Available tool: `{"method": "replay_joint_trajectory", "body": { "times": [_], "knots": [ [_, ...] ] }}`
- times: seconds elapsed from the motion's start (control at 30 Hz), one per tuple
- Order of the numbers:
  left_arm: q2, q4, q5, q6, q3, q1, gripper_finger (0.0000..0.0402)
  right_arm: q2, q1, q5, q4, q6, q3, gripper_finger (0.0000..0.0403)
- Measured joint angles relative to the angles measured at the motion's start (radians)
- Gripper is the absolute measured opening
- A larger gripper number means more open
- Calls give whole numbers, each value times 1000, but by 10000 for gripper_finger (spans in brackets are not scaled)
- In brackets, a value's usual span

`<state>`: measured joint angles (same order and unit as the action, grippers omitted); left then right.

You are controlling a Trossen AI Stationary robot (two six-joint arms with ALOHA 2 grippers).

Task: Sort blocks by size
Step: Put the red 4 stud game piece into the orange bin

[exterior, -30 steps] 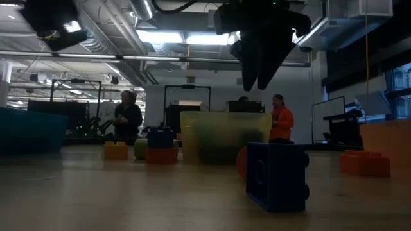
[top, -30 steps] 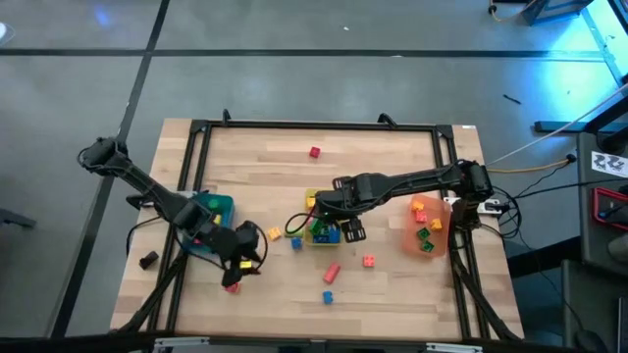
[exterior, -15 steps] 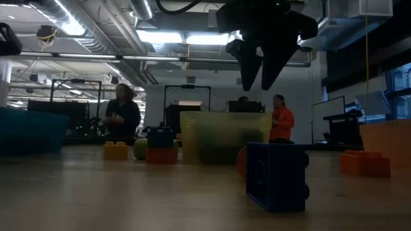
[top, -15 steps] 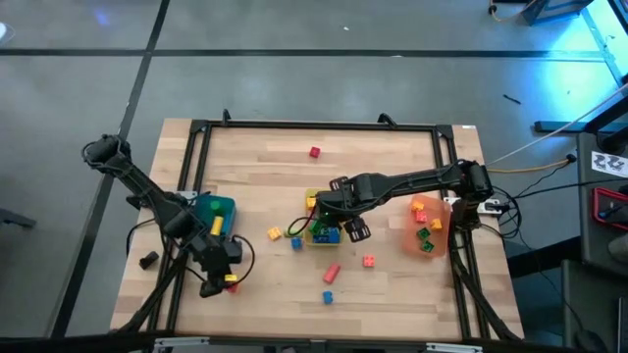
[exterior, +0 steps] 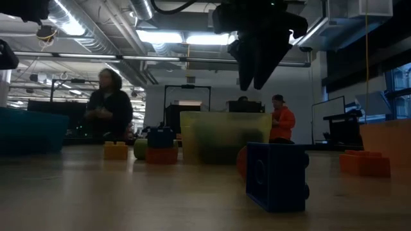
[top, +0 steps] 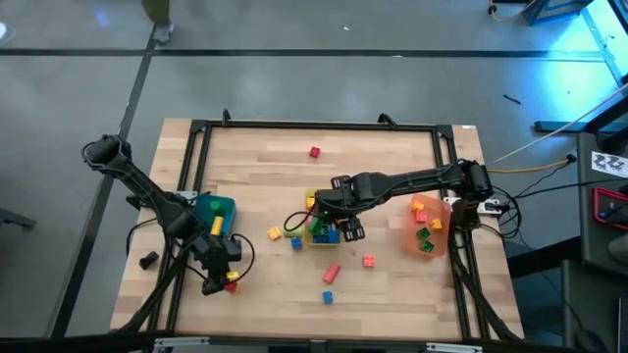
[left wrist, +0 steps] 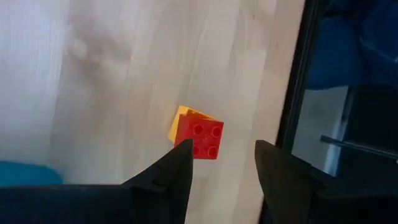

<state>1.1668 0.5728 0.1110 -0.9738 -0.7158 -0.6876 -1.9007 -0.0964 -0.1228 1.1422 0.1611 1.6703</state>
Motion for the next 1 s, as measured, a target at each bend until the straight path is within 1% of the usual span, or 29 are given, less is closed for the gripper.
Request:
{"method": "replay_joint_trajectory", "body": {
  "times": [0.23,0.37,0.47,0.63,0.87,1.0],
  "knots": [
    [32,-9,-5,255,1,-12,157,0,14,-14,-22,-2,0,266],
    [78,-8,-14,298,1,-30,157,0,14,-17,-22,-3,0,266],
    [109,-8,-17,294,1,-39,157,0,14,-17,-19,-2,0,266],
    [116,-8,-17,276,1,-32,157,1,14,-18,-19,0,0,266],
    [116,-8,-17,124,1,-32,157,1,14,-19,-19,0,0,266],
    [116,-8,-17,76,1,-31,157,1,14,-19,-19,1,0,266]
  ]
}}
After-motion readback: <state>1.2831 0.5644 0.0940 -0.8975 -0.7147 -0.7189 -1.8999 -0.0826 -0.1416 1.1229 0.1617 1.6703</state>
